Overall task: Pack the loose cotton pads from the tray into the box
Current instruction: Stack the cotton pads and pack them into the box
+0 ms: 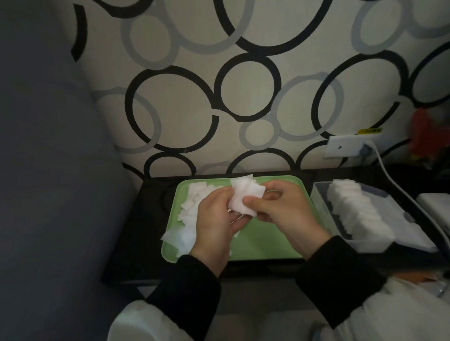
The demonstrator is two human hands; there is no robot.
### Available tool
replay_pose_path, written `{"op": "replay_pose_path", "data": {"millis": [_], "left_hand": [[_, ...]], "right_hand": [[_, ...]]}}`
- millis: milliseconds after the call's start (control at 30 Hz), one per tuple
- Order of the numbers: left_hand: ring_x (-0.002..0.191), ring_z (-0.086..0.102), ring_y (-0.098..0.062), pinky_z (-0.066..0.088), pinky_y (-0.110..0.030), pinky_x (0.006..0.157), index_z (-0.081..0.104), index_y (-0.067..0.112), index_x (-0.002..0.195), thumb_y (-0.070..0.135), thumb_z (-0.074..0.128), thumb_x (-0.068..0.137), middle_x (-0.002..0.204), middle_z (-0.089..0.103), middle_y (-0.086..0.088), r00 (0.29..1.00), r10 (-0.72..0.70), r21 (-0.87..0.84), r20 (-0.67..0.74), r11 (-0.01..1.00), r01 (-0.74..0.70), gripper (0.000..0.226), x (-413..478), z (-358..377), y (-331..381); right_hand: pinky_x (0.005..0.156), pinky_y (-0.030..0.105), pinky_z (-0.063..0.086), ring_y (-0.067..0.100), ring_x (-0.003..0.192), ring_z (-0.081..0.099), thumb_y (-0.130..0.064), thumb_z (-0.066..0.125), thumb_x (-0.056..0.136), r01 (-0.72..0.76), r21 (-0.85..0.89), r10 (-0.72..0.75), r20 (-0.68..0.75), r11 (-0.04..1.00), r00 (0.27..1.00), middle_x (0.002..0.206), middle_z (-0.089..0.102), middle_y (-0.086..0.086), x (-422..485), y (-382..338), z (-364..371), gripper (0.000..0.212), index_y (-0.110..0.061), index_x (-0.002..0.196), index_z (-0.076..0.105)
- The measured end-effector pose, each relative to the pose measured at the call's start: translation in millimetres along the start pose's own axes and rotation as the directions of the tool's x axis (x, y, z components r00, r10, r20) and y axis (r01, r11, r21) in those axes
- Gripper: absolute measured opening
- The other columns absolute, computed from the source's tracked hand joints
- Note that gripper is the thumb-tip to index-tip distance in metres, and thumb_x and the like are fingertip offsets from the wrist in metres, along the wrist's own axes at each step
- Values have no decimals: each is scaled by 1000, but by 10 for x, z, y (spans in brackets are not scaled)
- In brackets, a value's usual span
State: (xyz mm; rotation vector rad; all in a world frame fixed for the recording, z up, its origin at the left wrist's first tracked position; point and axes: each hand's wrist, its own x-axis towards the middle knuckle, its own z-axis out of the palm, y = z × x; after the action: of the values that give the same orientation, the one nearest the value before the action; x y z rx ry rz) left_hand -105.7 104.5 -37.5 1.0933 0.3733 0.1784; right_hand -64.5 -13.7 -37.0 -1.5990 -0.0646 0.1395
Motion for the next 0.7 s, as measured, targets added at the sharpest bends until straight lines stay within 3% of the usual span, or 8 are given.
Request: {"op": "replay_pose_path", "data": {"millis": [133,233,333,600,700], "left_hand": [[92,74,-28,61,-40,81,68,7,108,23,56,99,95,77,-10,999,-16,-5,37,1000,16,22,59,1,2],[91,74,-27,61,-35,76,67,7,110,23,60,97,93,77,-7,998,-40,0,54,999,40,22,109,-23,3],[95,74,-29,60,-34,75,67,9,112,23,60,96,100,77,-9,996,-76,4,56,997,76,23,160,-50,5],[93,74,-20,58,-30,74,70,13,112,24,63,95,105,76,-6,990,-118,-77,75,989,124,22,226,-76,49],[97,74,-20,58,-30,74,70,13,114,26,63,95,109,75,-7,994,-95,-70,52,993,98,24,241,-89,41]], "right_hand": [[61,26,53,14,70,68,-20,90,68,36,-152,-42,-39,988,998,85,70,6,114,53,-56,41,-17,99,64],[61,23,51,7,67,63,-20,88,71,98,-202,-87,60,974,994,95,70,6,209,79,-111,42,-21,106,66],[60,22,53,12,68,61,-11,84,74,117,-137,-98,138,984,986,101,70,17,265,116,-122,35,-9,105,68],[63,27,56,22,79,64,-4,78,79,99,-4,-97,167,995,981,104,69,25,325,141,-128,31,3,105,64],[74,39,59,27,85,68,-4,77,80,78,47,-85,175,996,981,105,70,24,320,151,-125,30,2,107,66]]}}
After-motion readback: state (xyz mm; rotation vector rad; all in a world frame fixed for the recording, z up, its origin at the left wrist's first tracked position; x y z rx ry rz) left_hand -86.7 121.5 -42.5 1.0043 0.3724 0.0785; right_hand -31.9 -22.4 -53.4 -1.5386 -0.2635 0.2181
